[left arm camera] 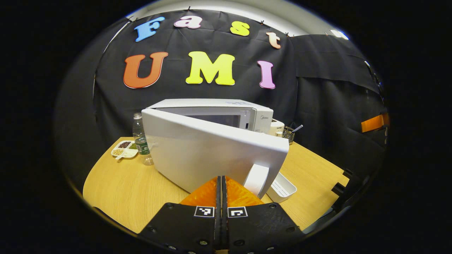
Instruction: Open the microwave oven with the left hand, put the food in, and close the microwave oven.
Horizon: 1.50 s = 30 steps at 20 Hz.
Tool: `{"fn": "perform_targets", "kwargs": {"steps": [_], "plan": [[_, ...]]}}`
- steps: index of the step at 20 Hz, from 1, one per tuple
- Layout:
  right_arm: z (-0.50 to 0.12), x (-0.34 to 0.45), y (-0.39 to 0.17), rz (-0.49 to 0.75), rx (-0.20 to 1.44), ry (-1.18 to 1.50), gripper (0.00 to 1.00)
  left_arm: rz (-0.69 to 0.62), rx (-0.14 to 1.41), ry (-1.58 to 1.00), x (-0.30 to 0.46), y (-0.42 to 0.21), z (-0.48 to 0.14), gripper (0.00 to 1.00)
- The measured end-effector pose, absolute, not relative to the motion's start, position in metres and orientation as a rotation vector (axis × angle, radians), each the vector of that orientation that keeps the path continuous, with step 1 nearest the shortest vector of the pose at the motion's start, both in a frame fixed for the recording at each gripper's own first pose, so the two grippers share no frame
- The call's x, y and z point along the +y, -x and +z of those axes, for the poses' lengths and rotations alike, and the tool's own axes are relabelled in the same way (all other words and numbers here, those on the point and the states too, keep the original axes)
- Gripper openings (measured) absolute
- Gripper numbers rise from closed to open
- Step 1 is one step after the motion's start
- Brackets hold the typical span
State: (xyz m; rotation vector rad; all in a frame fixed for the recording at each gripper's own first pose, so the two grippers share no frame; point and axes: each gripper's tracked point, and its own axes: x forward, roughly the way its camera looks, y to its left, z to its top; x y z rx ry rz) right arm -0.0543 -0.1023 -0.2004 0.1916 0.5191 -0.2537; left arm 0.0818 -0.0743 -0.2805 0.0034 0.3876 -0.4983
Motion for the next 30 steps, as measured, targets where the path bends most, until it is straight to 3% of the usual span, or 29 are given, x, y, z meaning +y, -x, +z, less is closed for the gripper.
{"fn": "perform_targets", "kwargs": {"steps": [11, 25, 30], "plan": [[-0.211, -0.148, 0.054, -0.295, 0.566, -0.167, 1.0, -0.556, 0.389, 0.001, -0.159, -0.146, -0.294, 0.0], [-0.217, -0.166, 0.028, -0.351, 0.599, -0.171, 1.0, -0.527, 0.389, 0.047, -0.202, -0.236, -0.304, 0.0], [-0.213, -0.17, 0.018, -0.354, 0.599, -0.163, 1.0, -0.538, 0.384, 0.059, -0.209, -0.237, -0.306, 0.0]]}}
